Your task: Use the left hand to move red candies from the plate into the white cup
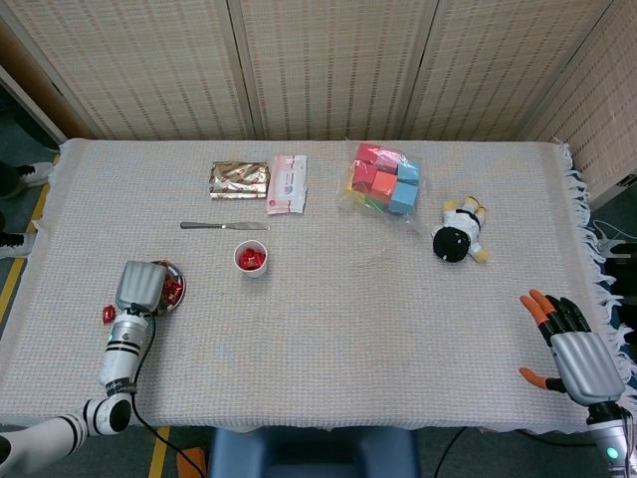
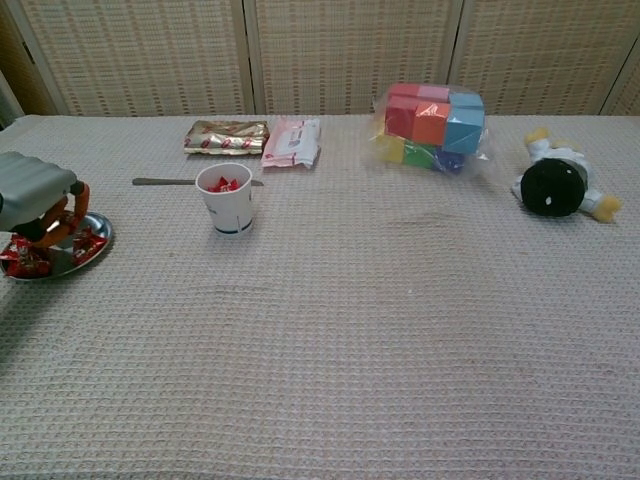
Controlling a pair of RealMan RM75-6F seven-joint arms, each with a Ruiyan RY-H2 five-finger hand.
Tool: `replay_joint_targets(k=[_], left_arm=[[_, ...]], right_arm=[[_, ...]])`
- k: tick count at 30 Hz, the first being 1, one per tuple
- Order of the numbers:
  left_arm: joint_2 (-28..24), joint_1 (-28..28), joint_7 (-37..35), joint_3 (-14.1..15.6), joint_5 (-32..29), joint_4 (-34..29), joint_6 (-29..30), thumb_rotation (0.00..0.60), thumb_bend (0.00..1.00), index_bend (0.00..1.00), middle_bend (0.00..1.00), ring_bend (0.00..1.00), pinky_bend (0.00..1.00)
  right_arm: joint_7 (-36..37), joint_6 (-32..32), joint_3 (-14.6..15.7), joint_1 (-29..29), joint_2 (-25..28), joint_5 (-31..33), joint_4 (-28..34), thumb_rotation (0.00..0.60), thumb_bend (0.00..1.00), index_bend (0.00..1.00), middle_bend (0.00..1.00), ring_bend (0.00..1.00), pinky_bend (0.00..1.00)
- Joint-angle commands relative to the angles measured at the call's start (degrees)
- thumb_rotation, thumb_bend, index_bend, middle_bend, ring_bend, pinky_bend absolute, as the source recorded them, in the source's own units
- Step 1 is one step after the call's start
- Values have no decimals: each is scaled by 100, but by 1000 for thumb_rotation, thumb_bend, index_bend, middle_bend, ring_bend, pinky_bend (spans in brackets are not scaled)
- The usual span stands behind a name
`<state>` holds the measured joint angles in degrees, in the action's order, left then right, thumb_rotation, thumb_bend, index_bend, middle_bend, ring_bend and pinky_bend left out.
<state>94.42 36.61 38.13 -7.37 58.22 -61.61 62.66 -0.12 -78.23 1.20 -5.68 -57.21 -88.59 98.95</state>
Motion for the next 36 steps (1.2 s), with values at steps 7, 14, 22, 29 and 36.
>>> replay_joint_targets(k=[7, 14, 22, 29, 36], left_arm=[[-602, 348, 107, -687, 287, -1728, 471, 600, 483, 662, 677, 698, 1000], [-189, 973, 708, -995, 150, -1875, 342, 600, 483, 657, 672, 698, 1000], [429, 1363, 1137, -890, -90, -1356, 130, 600, 482, 628, 637, 698, 1000], [650, 1446, 1261, -763, -238, -1007, 15, 600, 479, 451, 498, 698, 1000], [538, 1392, 1279, -691, -281, -1054, 57, 600, 474, 266, 375, 698, 1000]], right_arm=[[41, 66, -6, -40, 1, 9, -16, 600, 53, 0, 0, 0, 0], [117, 62, -17, -37, 32, 43, -38, 600, 53, 0, 0, 0, 0], [258, -6, -16, -4, 86, 19, -67, 600, 53, 0, 0, 0, 0], [353, -72, -4, 23, 118, -42, -84, 600, 52, 0, 0, 0, 0], [306, -44, 4, 8, 101, -60, -72, 600, 53, 0, 0, 0, 0]])
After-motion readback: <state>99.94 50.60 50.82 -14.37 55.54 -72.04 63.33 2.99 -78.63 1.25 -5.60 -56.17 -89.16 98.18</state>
